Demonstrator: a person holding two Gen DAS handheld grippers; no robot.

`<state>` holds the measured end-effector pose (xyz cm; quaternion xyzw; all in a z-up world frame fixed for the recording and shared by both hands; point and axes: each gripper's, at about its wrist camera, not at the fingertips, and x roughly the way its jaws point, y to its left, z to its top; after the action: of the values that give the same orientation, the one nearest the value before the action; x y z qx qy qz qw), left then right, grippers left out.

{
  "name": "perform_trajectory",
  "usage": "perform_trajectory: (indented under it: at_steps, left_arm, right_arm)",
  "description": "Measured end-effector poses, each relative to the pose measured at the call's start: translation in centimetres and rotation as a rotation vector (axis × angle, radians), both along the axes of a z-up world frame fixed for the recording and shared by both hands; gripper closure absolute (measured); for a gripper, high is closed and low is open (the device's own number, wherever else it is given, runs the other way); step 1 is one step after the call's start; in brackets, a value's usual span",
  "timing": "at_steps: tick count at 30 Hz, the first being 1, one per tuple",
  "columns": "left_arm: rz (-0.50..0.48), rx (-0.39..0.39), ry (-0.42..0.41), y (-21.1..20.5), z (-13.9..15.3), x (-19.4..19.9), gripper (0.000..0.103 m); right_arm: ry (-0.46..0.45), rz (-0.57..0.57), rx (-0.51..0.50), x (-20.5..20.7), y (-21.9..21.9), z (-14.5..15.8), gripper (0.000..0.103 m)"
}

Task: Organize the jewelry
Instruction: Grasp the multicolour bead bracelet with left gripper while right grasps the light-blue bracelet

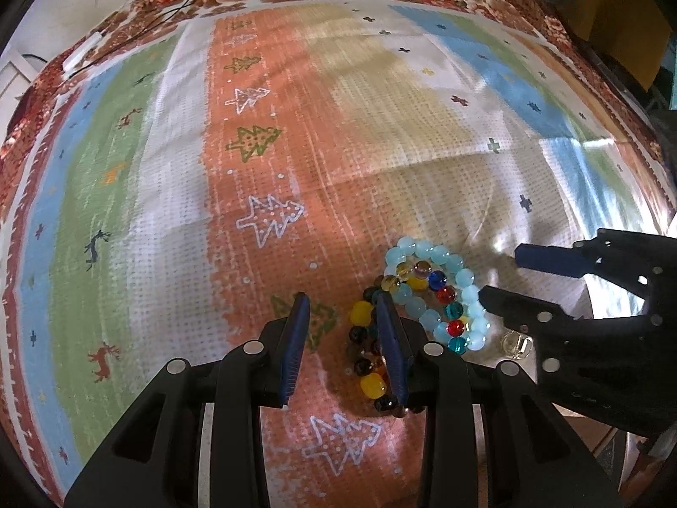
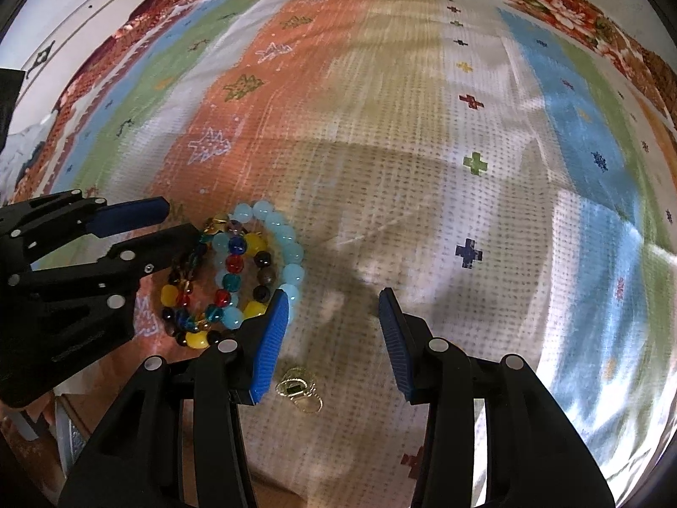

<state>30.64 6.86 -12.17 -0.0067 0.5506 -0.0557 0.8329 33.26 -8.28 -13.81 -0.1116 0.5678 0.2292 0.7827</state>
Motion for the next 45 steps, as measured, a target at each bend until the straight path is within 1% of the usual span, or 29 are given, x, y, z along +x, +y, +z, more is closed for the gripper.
perform_trajectory:
  at_steps: [6,11,12,13,14,18,26,37,40,41,42,43,44,45]
  left_arm:
    - [-0.033,-0.007,0.007,-0.6,-0.3,0.2,0.07]
    - [-0.062,0.025,0.012,-1.4,-0.8,0.3,0.071]
    - [-0.062,0.022,0.014,-1.3,-0.9,0.4,0.073]
    - [-0.062,0.015,0.02,-1.2,-1.0,0.4,0.08]
    - [-0.062,0.012,0.024,-1.2,-1.1,0.4,0.083]
    - [-0.067,0.024,0.029,-1.4,-1.3,0.4,0.083]
    - [-0.053,-0.001,0.028,-1.0,-1.2,0.3,0.083]
    - [-0.061,-0.006,0.025,-0.9,-1.3,0.2,0.083]
    - [-0.063,-0.004,0.02,-0.9,-1.2,0.2,0.085]
    - [-0.064,0.002,0.018,-0.9,-1.2,0.2,0.091]
    - [-0.064,0.01,0.016,-0.9,-1.2,0.2,0.091]
    - [-0.061,0.009,0.015,-0.9,-1.2,0.2,0.091]
    - [-0.056,0.005,0.015,-0.8,-1.1,0.2,0.091]
    - [-0.05,0.001,0.016,-0.6,-1.1,0.2,0.091]
  right_arm:
    - [0.008,-0.004,0.01,0.6,0.1,-0.1,0.058]
    - [0.005,0.005,0.005,0.6,0.2,-0.1,0.059]
    - [0.005,0.006,0.006,0.6,0.2,-0.1,0.059]
    - [0.005,0.006,0.01,0.6,0.2,-0.1,0.066]
    - [0.007,0.005,0.011,0.6,0.2,-0.1,0.07]
    - [0.019,-0.009,0.019,0.8,0.0,-0.1,0.07]
    - [0.046,-0.014,0.093,1.0,-0.2,0.2,0.07]
    - [0.032,0.022,0.035,0.9,1.1,-0.6,0.07]
    - [0.033,0.021,0.036,0.9,1.2,-0.6,0.07]
    - [0.034,0.013,0.039,1.0,1.2,-0.7,0.073]
    - [0.03,0.01,0.031,0.9,1.2,-0.7,0.075]
    - [0.019,0.013,0.013,0.9,1.3,-0.7,0.084]
    - [0.002,0.011,-0.012,0.9,1.4,-0.7,0.091]
    - [-0.002,0.009,-0.017,0.9,1.4,-0.8,0.091]
